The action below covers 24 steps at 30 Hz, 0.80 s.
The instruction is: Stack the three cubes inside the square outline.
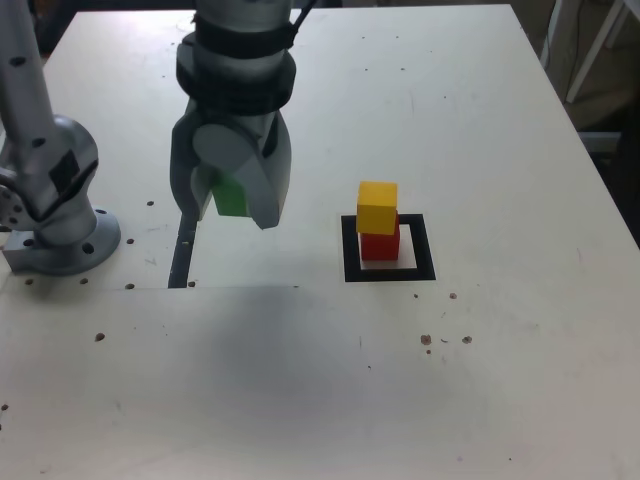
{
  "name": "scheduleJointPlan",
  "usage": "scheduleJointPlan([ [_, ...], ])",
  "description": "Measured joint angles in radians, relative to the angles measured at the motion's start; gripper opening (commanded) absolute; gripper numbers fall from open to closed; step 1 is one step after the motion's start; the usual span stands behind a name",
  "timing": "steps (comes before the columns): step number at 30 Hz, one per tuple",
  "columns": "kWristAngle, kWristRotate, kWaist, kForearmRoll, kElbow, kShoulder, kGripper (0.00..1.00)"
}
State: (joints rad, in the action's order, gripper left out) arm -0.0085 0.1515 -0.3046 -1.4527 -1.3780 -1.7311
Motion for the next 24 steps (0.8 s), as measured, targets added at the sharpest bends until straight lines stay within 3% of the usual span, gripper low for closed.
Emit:
scheduleJointPlan([
  [7, 0.002, -0.105, 0.064, -0.046, -0.116, -0.062, 0.3],
  [24, 0.023, -0.225, 0.184, -0.053, -0.316, -0.206, 0.3],
])
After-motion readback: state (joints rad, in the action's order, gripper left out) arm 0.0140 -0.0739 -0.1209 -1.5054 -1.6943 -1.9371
